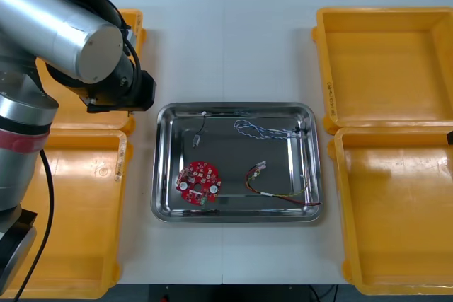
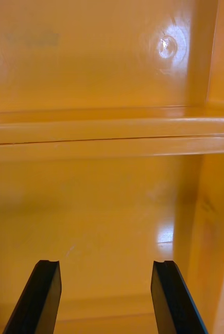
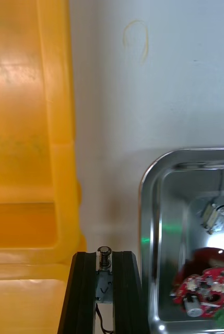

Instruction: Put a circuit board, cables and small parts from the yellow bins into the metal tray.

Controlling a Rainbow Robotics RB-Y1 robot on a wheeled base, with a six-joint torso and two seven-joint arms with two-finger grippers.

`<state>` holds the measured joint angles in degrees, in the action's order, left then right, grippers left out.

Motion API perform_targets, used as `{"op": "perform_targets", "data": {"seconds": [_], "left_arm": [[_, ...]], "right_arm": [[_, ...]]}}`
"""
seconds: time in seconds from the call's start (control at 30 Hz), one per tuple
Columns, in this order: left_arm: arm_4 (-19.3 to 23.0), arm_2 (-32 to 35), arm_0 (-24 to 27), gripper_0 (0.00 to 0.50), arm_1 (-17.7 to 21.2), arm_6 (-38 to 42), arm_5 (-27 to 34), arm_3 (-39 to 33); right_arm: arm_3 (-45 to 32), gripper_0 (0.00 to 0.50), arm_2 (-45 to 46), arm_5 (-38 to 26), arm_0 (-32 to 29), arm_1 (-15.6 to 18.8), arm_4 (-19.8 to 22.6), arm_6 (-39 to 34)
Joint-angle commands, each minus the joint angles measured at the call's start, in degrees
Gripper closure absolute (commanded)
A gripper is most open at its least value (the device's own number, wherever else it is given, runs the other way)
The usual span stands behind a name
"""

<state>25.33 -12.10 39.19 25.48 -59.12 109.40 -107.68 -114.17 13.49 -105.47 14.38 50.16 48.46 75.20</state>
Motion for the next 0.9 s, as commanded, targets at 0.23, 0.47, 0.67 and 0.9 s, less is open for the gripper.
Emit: {"op": "perform_targets", "data": {"seconds": [0.23,0.47,0.67,0.9], "left_arm": [[-3.53,-9.35,-1.13,0.500,-4.04,9.73,-5.08,-2.10],[-4.41,-15.06,-1.13,0.500,-6.15,14.73,-7.01,-1.92],[-4.76,-18.57,-1.13,0.500,-7.56,16.40,-9.12,0.71],[-6.08,-21.74,-1.13,0.500,-9.14,17.55,-14.57,5.02]], "right_arm": [[-2.55,0.000,3.30,3.17,-3.13,-2.08,-0.91,2.49],[-2.55,0.000,3.30,5.54,-5.42,-2.43,-0.56,2.58],[-2.55,0.000,3.39,5.71,-5.77,-4.10,0.06,2.14],[-2.99,0.000,4.35,5.63,-5.77,-4.72,0.58,1.97]]}}
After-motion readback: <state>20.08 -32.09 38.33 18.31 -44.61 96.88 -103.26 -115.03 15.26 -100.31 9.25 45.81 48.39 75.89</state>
